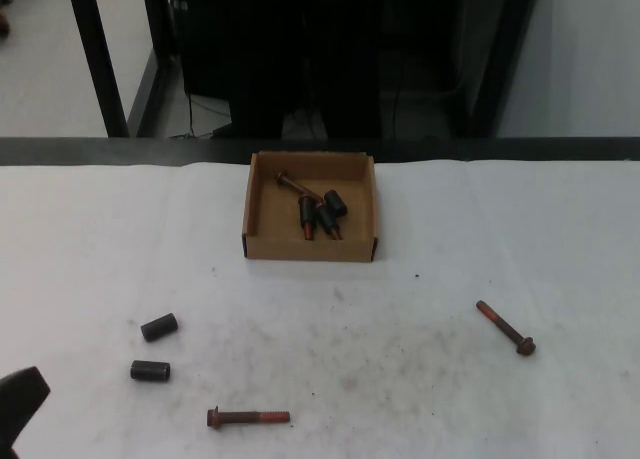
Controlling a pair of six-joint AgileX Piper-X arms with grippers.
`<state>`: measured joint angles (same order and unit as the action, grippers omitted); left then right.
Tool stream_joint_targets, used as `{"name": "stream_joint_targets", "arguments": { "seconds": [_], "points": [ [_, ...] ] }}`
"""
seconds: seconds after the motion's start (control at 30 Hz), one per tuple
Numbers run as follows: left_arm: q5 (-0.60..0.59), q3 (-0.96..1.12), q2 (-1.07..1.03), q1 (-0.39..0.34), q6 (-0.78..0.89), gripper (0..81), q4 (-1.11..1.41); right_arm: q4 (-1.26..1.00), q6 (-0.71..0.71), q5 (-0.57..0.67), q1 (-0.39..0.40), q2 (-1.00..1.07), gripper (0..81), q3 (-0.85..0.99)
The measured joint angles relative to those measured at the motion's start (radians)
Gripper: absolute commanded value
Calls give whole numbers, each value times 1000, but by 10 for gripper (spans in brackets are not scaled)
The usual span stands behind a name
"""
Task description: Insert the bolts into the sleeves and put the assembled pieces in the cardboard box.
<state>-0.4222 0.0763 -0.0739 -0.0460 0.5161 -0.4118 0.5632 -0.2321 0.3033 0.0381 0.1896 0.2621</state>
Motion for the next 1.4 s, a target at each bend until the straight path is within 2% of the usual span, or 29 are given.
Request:
{"name": "stream_joint_targets", "arguments": {
  "seconds": [0.17, 0.2, 0.33, 0.43, 0.57, 0.73, 0.97, 1.27, 1.4],
  "points": [
    [-2, 11, -100, -8, 2, 8, -7, 127, 62, 13, 77, 202, 3, 169],
    [-2, 15, -130, -9, 2, 8, -7, 150, 121, 13, 90, 236, 3, 203],
    [-4, 46, -243, -12, 22, 8, -9, 185, 206, 15, 130, 362, 3, 320],
    [1, 86, -334, -12, 1, 8, -9, 251, 223, 62, 181, 588, 3, 407],
    [-3, 137, -466, -12, -6, 8, -9, 291, 223, 126, 220, 725, 3, 445],
    [-24, 264, -716, -12, -6, 8, -78, 303, 223, 173, 271, 830, 3, 492],
    [-39, 416, -951, -45, -6, 8, -202, 305, 223, 182, 315, 903, 3, 524],
    [-45, 580, -1144, -142, 119, 8, -236, 291, 223, 188, 369, 945, 3, 541],
    [-47, 594, -1175, -162, 295, 8, -126, 284, 223, 190, 368, 945, 3, 541]
  ]
}}
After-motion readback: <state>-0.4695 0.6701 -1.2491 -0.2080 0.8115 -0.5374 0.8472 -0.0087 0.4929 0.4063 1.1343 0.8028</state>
